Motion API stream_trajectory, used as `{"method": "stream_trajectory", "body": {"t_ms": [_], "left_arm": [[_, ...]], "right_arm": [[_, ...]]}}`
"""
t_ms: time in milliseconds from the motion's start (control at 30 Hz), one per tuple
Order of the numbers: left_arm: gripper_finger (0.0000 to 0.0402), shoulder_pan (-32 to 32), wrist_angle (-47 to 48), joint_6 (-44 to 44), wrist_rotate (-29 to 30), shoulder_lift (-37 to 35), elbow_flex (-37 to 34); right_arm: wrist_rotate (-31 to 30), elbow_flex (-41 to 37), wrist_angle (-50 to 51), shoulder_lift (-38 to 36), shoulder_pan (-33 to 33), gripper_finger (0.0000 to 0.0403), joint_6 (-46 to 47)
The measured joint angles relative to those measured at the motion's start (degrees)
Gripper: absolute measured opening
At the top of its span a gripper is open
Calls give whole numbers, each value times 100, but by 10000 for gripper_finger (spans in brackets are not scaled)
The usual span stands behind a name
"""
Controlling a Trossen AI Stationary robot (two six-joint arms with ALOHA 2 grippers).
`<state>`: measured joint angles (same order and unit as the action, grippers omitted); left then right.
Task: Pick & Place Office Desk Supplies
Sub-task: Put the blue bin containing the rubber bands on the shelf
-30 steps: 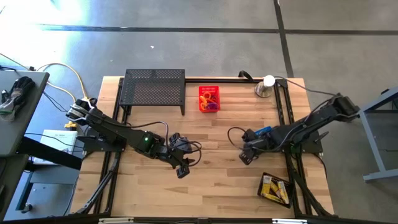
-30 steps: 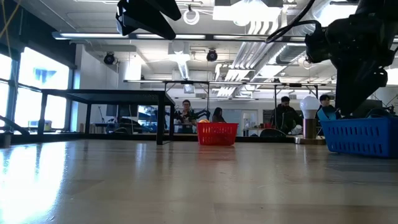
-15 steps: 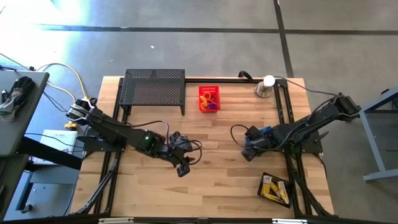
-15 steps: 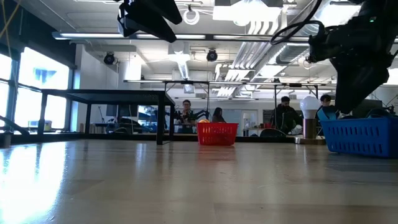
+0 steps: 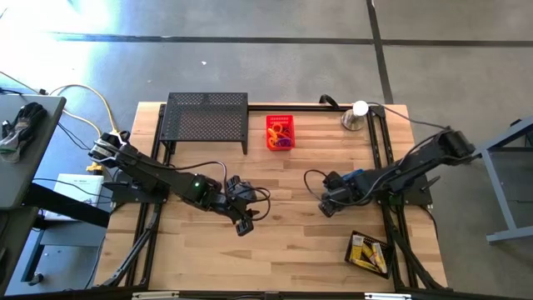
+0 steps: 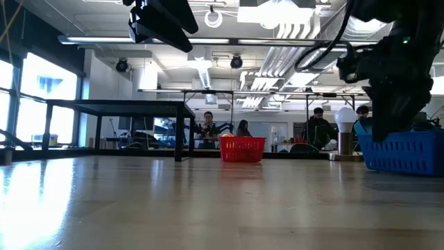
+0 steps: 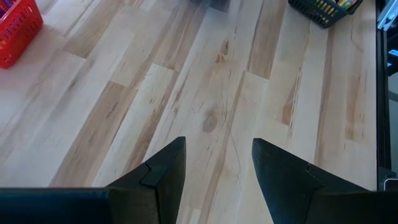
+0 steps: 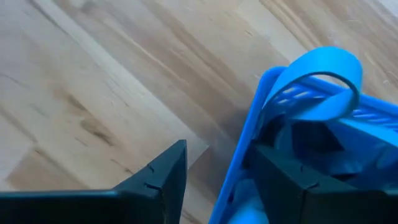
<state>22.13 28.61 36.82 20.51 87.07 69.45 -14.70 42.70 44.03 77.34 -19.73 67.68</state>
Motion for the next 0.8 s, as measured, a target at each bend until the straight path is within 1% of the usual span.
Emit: {"method": "stream_trajectory", "body": {"t_ms": [100,167,267,367,400,467,567,700,800], "left_arm": [[179,0,1,0,2,0,0],[179,0,5,0,1,0,0],[179,0,5,0,1,0,0],[179,0,6,0,2,0,0],[179,0,6,0,2,0,0],[179,-23,5,-59,45,0,0],[179,-113,-81,-659,45,0,0],[179,-250,-550,-2343,-427,215,2],[179,-326,-1340,-3427,-609,562,2]], "right_arm": [[250,0,-154,247,80,150,-202],[473,0,-313,390,80,130,-366],[832,0,-505,522,24,85,-490],[1139,0,-720,544,-105,24,-529],[1229,0,-840,538,-164,14,-555],[1405,0,-1110,519,-311,9,-611],[1581,72,-1431,490,-593,5,-758],[1649,324,-1511,492,-972,3,-1204],[1641,515,-1740,494,-1157,3,-1749]]}}
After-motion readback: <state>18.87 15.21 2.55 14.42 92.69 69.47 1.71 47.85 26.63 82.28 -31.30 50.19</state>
